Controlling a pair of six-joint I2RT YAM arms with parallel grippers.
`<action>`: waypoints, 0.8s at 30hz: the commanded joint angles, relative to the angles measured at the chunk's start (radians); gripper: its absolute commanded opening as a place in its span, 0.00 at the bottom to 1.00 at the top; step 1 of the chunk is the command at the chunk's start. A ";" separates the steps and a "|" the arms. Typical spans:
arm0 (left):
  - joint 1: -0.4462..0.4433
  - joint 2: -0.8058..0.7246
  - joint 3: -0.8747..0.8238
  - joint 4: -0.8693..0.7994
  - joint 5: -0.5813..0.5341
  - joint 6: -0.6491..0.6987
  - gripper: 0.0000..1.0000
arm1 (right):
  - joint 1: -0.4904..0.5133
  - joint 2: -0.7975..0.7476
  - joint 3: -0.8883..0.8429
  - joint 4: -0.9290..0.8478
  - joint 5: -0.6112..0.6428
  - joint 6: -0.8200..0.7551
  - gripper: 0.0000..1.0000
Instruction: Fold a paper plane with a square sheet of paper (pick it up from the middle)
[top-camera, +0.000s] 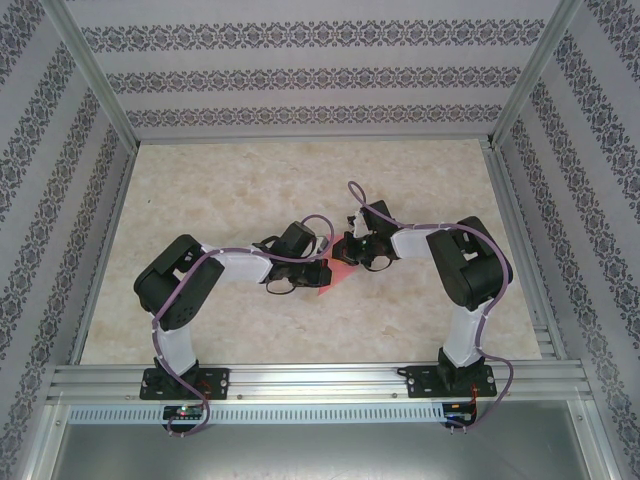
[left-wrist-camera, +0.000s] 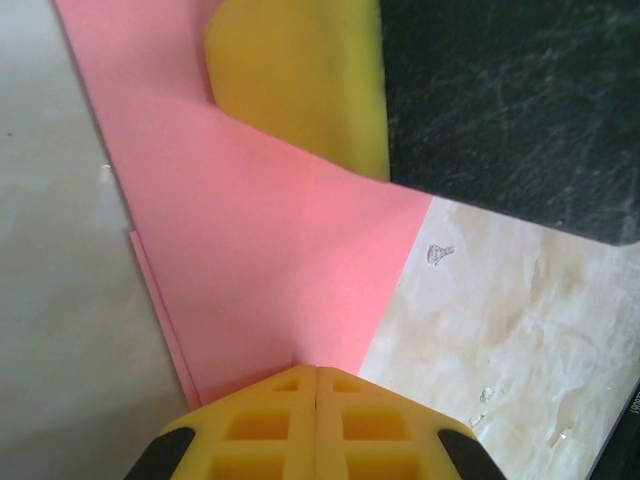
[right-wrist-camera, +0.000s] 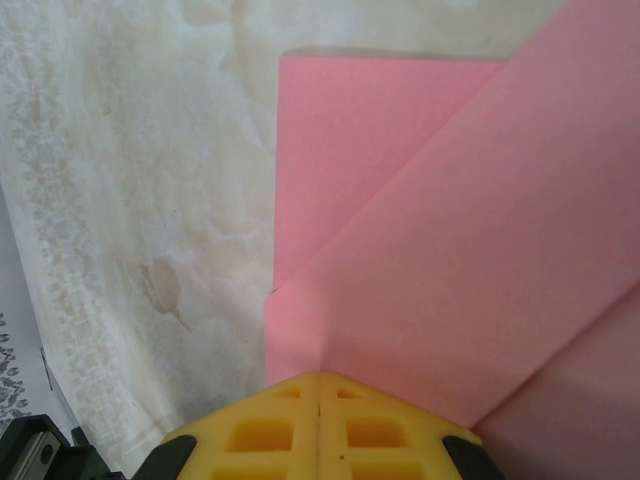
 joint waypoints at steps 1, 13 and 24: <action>0.009 -0.006 -0.039 -0.036 0.014 -0.007 0.00 | -0.016 0.082 -0.029 -0.111 0.147 -0.035 0.00; -0.015 -0.089 -0.018 -0.067 0.042 0.034 0.02 | -0.017 0.087 -0.027 -0.120 0.145 -0.042 0.00; -0.026 -0.056 -0.016 -0.128 -0.033 0.035 0.02 | -0.017 0.095 -0.026 -0.125 0.143 -0.045 0.00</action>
